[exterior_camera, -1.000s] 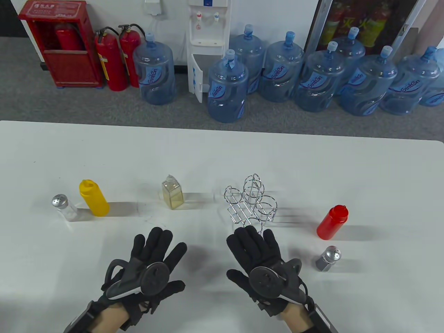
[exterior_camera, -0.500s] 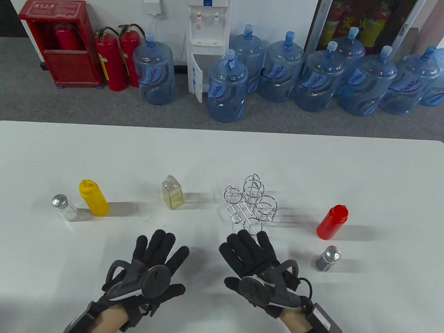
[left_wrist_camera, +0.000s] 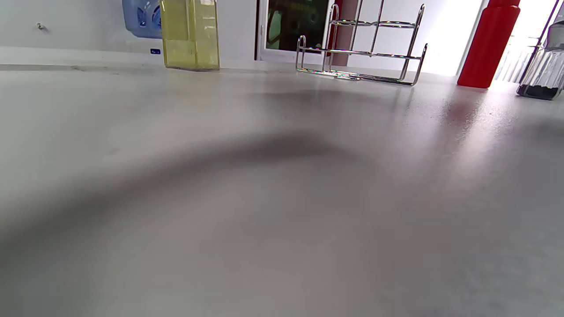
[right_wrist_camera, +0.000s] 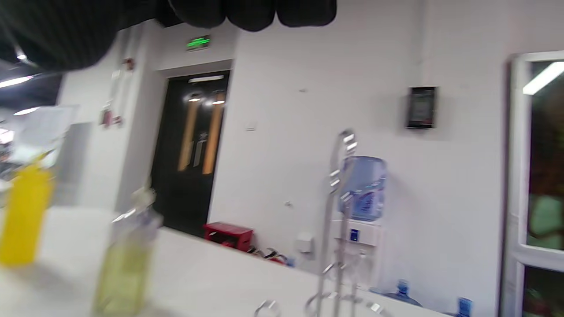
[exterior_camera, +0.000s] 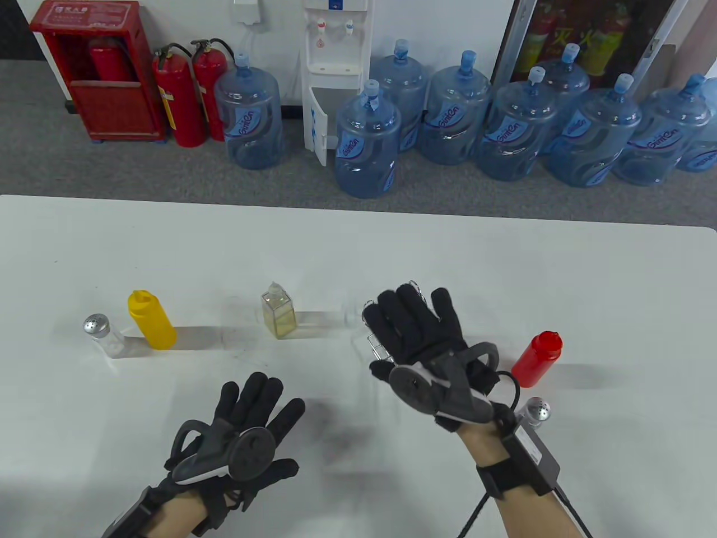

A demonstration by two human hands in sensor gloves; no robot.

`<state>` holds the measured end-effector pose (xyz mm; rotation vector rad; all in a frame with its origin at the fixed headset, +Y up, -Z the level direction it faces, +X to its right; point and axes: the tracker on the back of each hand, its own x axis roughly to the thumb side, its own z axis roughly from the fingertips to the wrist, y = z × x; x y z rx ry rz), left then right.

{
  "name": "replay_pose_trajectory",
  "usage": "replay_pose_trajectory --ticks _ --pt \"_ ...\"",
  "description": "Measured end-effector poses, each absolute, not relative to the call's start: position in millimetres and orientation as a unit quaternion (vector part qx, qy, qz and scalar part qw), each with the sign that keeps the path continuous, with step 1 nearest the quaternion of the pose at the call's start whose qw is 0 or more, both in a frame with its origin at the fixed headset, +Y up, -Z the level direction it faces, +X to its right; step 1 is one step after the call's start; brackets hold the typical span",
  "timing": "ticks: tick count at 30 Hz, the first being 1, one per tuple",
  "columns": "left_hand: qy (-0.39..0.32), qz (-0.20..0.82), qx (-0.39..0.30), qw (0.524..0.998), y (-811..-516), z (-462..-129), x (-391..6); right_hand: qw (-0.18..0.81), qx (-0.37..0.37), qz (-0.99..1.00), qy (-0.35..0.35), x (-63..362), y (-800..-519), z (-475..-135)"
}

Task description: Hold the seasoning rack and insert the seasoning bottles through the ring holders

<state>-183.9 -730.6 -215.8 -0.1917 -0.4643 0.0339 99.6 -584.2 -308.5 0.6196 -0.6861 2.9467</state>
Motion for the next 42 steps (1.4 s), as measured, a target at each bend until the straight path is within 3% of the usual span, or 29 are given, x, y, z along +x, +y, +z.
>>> replay_pose_trajectory --ticks 6,12,15,18,21,29,36,42 --pt "-0.234 0.012 -0.094 0.968 -731.2 -214.9 -182.7 0.14 0.074 0.968 -0.197 134.4 -578.4 -362.8" --pt "-0.231 0.014 -0.095 0.968 -730.9 -214.6 -183.8 0.305 0.02 0.949 -0.079 148.9 -628.2 -399.2" --pt "-0.23 0.016 -0.094 0.969 -730.9 -214.9 -184.5 0.292 0.006 0.953 -0.085 145.6 -644.2 -403.7" --pt "-0.227 0.02 -0.094 0.969 -731.0 -215.6 -185.6 0.387 -0.008 0.916 -0.107 145.0 -653.4 -406.1" --pt "-0.221 0.027 -0.093 0.97 -729.6 -216.7 -188.4 0.402 0.016 0.903 -0.151 141.4 -644.8 -397.4" --pt "-0.198 0.047 -0.073 0.976 -723.6 -220.2 -198.6 0.427 0.221 0.859 -0.176 107.3 -603.4 -333.5" --pt "-0.198 0.043 -0.062 0.977 -719.1 -218.4 -200.2 0.415 0.283 0.85 -0.157 91.4 -617.1 -294.3" --pt "-0.198 0.045 -0.067 0.977 -720.8 -219.3 -199.6 0.414 0.295 0.851 -0.132 86.7 -634.4 -288.1"
